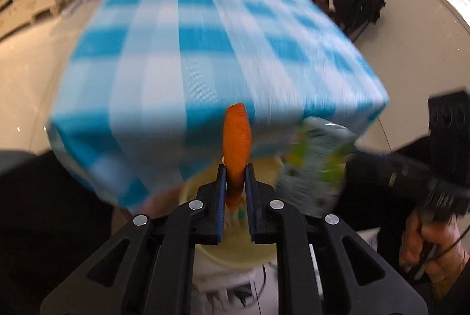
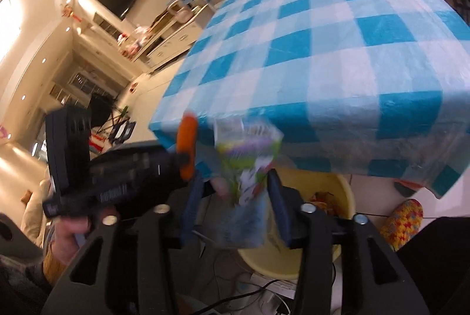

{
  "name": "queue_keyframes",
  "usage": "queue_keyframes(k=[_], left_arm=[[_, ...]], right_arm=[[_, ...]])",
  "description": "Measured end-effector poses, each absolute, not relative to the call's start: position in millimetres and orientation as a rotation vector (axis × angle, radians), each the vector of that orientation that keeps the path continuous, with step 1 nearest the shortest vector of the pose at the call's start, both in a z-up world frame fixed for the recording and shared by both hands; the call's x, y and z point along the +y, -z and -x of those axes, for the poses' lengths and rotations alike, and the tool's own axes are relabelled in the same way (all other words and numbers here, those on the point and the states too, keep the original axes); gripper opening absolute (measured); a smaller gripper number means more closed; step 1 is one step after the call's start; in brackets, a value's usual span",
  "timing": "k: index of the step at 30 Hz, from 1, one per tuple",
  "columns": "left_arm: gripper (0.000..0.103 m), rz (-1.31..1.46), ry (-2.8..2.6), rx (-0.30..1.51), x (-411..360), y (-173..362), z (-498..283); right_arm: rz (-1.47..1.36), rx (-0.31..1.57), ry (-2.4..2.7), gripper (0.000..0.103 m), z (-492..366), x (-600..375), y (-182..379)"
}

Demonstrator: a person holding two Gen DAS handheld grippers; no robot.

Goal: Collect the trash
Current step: 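Carry carton and carrot over the yellow bucket and open both tools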

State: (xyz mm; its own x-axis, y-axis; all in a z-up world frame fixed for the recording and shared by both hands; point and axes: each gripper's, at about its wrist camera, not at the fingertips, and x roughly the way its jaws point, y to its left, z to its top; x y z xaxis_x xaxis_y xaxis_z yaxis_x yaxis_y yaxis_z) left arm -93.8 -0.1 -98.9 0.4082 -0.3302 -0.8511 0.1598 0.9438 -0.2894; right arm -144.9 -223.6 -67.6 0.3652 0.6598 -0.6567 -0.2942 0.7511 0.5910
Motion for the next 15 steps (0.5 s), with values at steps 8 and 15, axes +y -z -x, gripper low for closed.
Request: queue_keyframes(k=[8,15], left_arm=[[0.063,0.084,0.150,0.899,4.1,58.1,119.6],[0.096,-0.008,-0.017,0.615,9.2,-3.3,152.6]], right_arm=[[-0.350,0.894,-0.532,0.071,154.0,-231.2,45.6],[-0.095,0.701,-0.340,0.091,189.2,-216.5,16.3]])
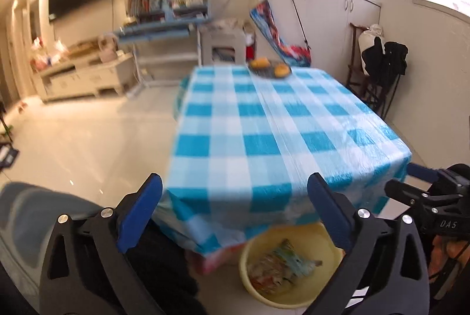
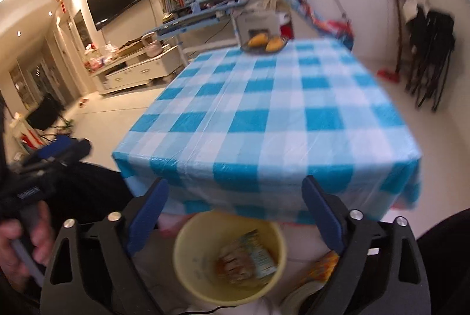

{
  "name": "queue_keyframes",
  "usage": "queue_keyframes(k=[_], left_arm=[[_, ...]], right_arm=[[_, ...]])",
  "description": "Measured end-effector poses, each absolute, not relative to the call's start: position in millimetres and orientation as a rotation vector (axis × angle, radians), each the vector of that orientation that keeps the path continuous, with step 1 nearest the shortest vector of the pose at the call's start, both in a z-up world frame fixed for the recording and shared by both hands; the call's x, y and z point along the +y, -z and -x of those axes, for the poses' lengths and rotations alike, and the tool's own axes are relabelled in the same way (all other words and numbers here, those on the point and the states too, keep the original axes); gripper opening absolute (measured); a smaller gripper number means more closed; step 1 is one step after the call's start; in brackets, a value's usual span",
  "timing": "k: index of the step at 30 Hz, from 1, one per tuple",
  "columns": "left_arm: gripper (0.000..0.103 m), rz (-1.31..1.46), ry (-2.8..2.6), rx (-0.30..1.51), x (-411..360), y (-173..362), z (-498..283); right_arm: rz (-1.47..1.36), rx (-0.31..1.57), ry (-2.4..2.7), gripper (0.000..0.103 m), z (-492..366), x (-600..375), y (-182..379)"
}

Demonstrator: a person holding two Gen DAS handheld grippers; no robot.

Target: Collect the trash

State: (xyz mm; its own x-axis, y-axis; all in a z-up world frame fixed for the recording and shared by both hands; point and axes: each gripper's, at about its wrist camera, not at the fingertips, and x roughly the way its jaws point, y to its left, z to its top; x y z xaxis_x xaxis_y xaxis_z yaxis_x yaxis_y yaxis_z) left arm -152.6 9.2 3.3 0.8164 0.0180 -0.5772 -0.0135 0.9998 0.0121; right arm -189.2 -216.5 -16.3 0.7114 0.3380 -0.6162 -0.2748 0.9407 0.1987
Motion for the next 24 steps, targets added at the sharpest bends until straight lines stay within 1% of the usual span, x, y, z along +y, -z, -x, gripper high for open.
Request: queue_keyframes(k=[3,7,15,24], left_arm=[[0.096,-0.036,-0.051,0.569,12.9,-16.0,167.4],[0.096,0.024,-0.043,0.589,22.5,-17.3,167.9],[0.096,-0.002,-0.044,0.579,11.5,-12.0,173.4],[0.096,0.003,-0.049,0.587,10.2,-8.4,170.4]], right_arm=[[-0.015,0.612,-0.276,0.095,208.2,-210.3,6.3],[0.048,0.531,-0.248,0.096,220.1,-207.1,2.0],[0.011,0.512,-0.136,0.096,213.6,-223.3,2.8],[0.016,0.526,-0.133,0.096,214.2,-221.8,6.3]])
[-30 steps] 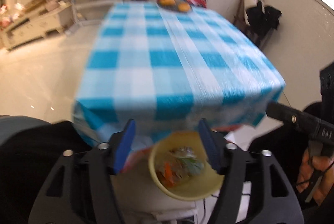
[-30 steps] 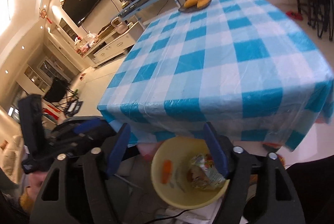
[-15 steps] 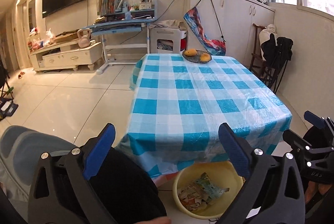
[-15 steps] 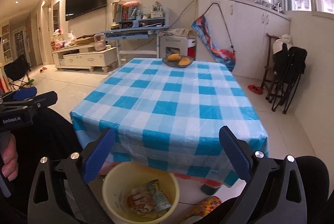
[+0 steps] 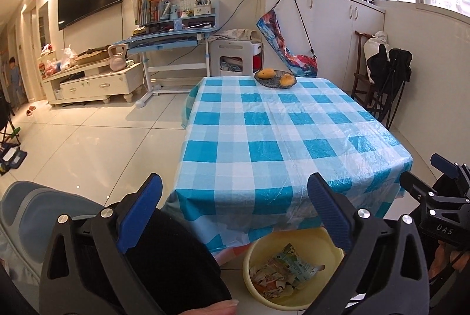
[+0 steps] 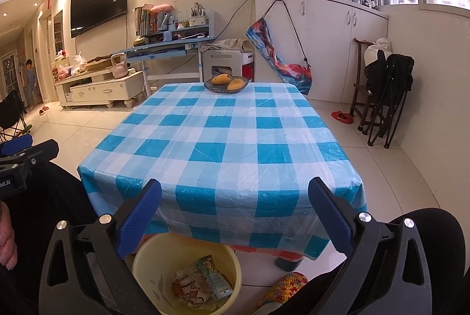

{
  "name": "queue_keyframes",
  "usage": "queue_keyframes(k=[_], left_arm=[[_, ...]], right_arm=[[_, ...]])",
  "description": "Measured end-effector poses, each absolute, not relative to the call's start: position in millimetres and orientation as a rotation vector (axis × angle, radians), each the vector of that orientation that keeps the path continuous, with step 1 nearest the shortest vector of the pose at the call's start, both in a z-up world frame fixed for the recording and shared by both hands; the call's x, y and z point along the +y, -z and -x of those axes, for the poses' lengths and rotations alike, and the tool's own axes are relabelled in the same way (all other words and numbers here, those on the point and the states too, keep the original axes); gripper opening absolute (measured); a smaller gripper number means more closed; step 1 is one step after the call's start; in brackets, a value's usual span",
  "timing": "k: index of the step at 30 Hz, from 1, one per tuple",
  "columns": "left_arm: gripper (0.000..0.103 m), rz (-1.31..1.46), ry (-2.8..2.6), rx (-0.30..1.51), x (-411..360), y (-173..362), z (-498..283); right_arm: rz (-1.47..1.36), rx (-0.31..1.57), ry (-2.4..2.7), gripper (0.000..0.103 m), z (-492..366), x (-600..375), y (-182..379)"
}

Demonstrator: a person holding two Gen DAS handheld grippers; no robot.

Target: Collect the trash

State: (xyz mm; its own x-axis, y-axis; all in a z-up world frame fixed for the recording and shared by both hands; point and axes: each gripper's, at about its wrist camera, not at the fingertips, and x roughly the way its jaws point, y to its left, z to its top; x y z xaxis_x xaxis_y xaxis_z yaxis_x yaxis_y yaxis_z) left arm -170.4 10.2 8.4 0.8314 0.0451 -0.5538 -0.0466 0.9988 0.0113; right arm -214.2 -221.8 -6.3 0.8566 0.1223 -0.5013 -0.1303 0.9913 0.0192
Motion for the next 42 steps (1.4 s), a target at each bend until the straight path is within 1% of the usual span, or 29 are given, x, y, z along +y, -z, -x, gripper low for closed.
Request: queue_keyframes(k=[13,20,24,30,32,36,42], left_arm=[[0.096,-0.005,-0.041,0.590,9.9,-8.3,171.2],[0.096,0.038,-0.002,0.662,16.6,-2.6,163.6],[0.096,0.020,0.024,0.649,16.5,-0.3,169.0],[0.096,-0.038,0.034,0.538,11.6,-7.1,190.3],[0.096,-0.052,0.047,0.538,10.7,-5.3,191.4],[0.096,-0.061,0.068,0.621,11.9,9.9,178.0],[0.096,0.006,0.084,0.740,24.2,27.3,160.5]], right_arm=[[0.055,0.556,-0.096,0.096,208.8,-214.8,13.0],[0.100,0.581,-0.096,0.096,204.0,-199.2,16.9],[0.115,0.595,-0.093,0.096,201.8,-191.3,18.0],[0.070,0.642,-0.070,0.096,189.0,-191.2,18.9],[0.056,0.663,-0.069,0.096,182.5,-190.6,20.6],[0.049,0.674,-0.060,0.096,170.8,-189.6,22.3],[0.013,0.696,-0.043,0.096,155.6,-196.1,32.0]])
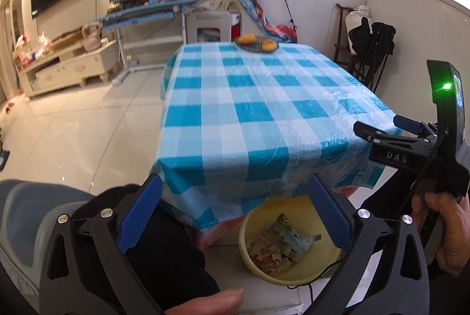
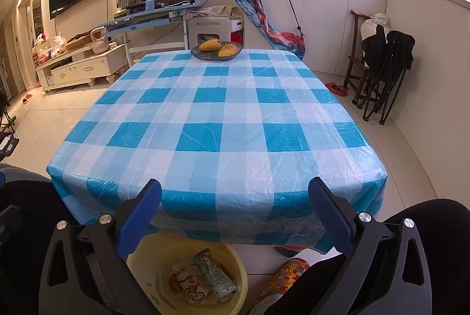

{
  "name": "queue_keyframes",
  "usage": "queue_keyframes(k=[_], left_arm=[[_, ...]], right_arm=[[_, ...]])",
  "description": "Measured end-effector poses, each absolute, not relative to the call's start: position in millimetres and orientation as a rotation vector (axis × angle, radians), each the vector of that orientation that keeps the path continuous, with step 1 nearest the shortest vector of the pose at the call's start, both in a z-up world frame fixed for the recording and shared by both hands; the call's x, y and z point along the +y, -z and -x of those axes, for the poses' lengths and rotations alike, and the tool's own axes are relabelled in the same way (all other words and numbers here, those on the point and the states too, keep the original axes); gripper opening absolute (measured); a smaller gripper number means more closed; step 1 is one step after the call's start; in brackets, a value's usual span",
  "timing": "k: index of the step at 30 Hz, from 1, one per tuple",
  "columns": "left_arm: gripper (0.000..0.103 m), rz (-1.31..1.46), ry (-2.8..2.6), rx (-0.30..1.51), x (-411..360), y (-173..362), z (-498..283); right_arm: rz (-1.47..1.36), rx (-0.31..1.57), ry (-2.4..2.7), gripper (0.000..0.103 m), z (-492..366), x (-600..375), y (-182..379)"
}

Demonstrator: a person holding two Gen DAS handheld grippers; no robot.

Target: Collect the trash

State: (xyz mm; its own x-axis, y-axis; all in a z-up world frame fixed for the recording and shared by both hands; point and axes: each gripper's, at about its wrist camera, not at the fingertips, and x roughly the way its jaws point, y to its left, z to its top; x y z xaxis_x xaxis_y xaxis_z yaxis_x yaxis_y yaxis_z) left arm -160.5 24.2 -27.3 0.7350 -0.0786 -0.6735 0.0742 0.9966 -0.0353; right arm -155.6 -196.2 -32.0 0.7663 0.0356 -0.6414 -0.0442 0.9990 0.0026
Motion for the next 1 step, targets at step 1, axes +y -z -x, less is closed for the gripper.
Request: queue_keyframes(k=[1], left_arm=[[0.096,0.008,0.086,0.755,24.1,30.4,158.3]], right_arm=[[0.007,0.699,-0.041,0.096,154.3,-197.4,33.4]])
